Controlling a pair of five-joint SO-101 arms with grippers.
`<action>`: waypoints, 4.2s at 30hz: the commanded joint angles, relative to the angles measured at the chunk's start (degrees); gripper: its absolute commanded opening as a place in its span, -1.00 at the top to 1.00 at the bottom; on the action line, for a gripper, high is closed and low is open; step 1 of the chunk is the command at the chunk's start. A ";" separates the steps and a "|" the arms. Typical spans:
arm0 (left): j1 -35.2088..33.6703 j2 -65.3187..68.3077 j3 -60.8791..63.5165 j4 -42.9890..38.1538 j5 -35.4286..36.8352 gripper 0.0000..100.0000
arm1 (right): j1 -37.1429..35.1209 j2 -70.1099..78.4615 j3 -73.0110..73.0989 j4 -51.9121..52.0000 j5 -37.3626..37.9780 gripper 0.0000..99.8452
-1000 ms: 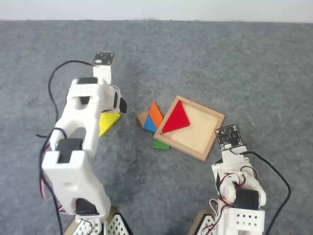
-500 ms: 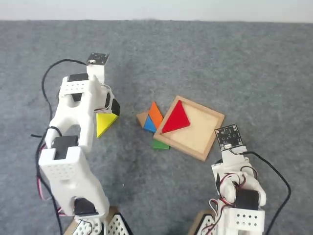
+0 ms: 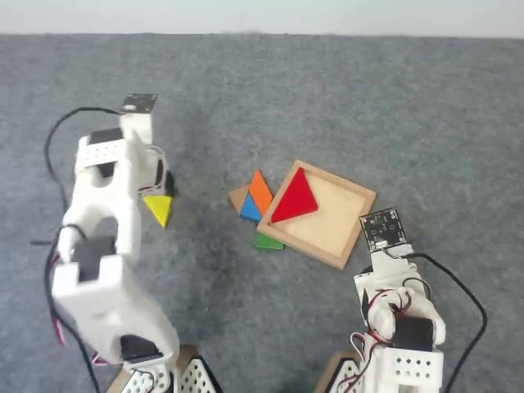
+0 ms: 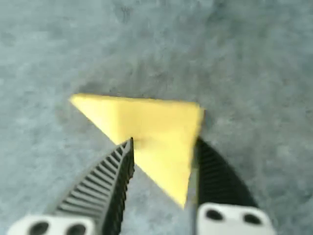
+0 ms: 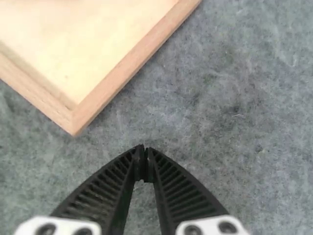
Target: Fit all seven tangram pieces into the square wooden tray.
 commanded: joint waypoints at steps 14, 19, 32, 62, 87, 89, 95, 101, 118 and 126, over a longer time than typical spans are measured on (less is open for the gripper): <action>-1.41 -6.42 6.37 -5.63 5.27 -0.10 | -0.31 -1.10 1.05 0.75 -0.09 0.98; -2.81 -5.80 2.95 -6.77 14.24 -0.10 | -0.31 -1.10 1.05 0.75 -0.09 0.98; -1.93 5.80 -0.48 -6.51 23.74 -0.10 | -0.31 -1.10 1.05 0.75 -0.09 0.98; 4.22 10.55 -5.32 -3.96 31.47 0.23 | -0.31 -1.10 1.05 0.75 -0.09 0.98; 7.47 19.25 -13.67 2.90 27.78 0.24 | -0.31 -1.10 1.05 0.75 -0.09 0.98; 7.47 19.08 -13.58 2.90 26.11 0.27 | -0.31 -1.10 1.05 0.75 -0.09 0.98; 7.21 18.99 -13.76 2.46 24.35 0.43 | -0.31 -1.10 1.05 0.75 -0.09 0.98; 7.12 18.20 -13.41 2.90 20.92 0.43 | -0.31 -1.10 1.05 0.75 -0.09 0.98; 7.56 15.30 -11.21 4.57 12.31 0.26 | -0.31 -1.10 1.05 0.75 -0.09 0.98; 7.03 15.21 -11.21 7.21 9.76 0.26 | -0.31 -1.10 1.05 0.75 -0.09 0.98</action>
